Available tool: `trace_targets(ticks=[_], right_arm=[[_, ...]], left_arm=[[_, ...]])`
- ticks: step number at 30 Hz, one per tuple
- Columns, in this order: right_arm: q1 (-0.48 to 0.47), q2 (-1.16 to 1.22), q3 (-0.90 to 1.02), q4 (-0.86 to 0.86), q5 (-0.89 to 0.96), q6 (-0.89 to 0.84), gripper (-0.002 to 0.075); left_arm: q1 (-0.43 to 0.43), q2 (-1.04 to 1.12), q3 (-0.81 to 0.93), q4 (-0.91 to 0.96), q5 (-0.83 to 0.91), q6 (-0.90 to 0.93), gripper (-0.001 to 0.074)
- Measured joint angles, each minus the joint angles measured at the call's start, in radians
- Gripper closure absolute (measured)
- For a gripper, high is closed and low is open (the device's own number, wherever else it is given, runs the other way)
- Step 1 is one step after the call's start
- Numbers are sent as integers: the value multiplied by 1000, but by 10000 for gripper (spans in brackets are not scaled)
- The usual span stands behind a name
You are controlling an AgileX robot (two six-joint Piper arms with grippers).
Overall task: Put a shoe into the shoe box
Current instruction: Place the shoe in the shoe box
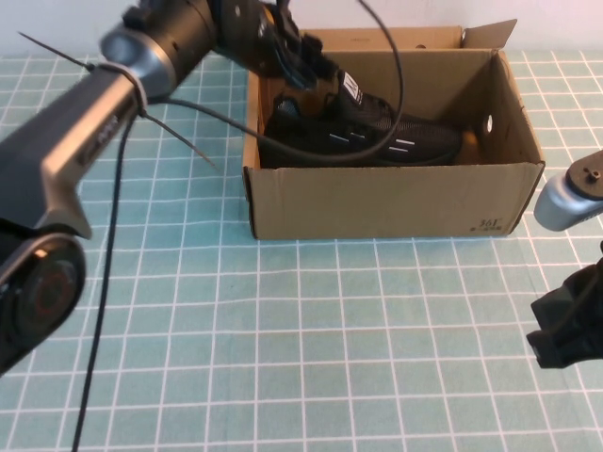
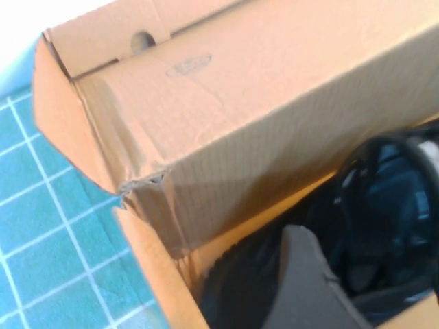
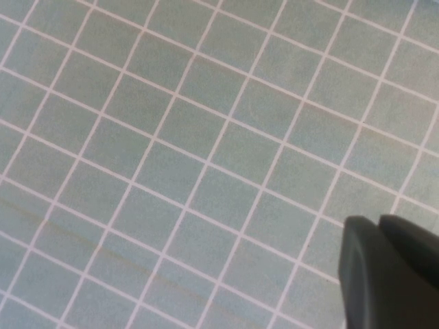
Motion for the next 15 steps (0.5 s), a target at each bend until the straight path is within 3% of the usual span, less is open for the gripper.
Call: trace_targets(ticks=[5, 15], right_arm=[[0, 0, 0, -20, 7, -2, 731], [0, -13, 0, -87, 7, 33, 731]], left_arm=[[0, -65, 0, -8, 85, -37, 407], [0, -132, 0, -2, 369, -43, 606]])
